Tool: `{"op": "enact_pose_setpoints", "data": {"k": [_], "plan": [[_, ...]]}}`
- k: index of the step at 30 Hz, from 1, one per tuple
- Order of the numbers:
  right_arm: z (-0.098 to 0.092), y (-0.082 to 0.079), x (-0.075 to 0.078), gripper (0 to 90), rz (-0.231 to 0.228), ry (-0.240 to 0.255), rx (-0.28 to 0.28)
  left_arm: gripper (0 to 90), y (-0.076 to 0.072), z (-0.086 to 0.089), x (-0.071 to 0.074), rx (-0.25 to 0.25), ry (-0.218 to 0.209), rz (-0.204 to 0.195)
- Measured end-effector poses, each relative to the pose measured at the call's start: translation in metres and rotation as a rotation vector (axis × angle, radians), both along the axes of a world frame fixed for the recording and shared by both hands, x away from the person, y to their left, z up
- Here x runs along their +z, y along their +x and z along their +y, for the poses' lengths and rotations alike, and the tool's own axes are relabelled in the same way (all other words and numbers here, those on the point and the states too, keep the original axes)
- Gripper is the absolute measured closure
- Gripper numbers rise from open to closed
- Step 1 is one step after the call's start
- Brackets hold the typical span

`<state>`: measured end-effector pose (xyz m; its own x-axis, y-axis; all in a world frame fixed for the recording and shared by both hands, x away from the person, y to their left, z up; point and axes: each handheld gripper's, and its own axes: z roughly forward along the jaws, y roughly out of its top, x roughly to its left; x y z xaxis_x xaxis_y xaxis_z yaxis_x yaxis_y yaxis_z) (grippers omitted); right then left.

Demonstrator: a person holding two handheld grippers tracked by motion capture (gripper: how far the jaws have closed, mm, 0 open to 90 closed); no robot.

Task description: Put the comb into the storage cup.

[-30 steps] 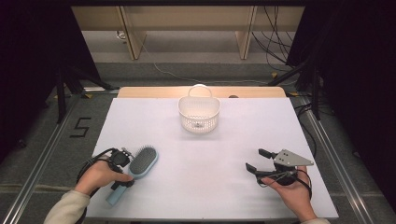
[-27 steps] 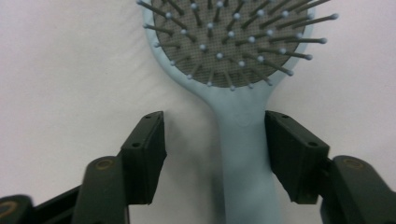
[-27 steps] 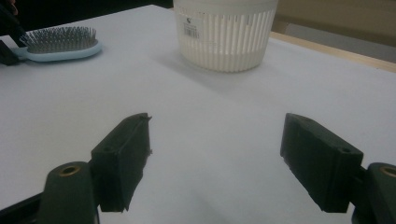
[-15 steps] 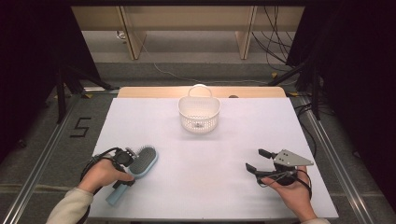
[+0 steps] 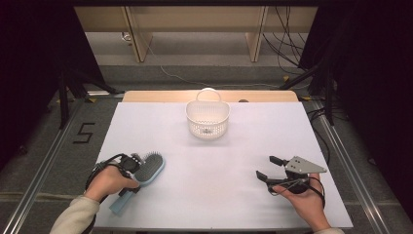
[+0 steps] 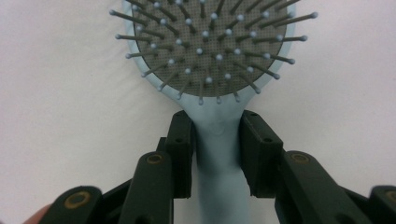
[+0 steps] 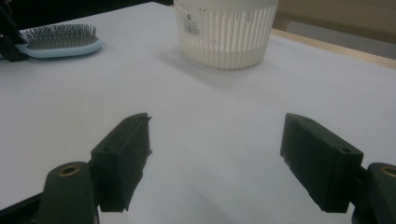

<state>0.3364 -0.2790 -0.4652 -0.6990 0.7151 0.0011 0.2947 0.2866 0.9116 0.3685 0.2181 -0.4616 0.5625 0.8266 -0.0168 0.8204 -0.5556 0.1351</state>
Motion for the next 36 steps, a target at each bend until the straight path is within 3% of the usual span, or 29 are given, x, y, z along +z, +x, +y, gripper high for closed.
{"op": "enact_pose_setpoints", "data": {"k": [13, 36], "plan": [[0.0001, -0.0004, 0.0002, 24.9, 0.004, 0.000, -0.002, 69.6, -0.0016, 0.0009, -0.0004, 0.050, -0.012, -0.014], [-0.0005, -0.0007, 0.0006, 24.9, 0.004, -0.001, -0.002, 70.0, -0.0032, 0.0018, -0.0005, 0.039, -0.025, -0.045]]}}
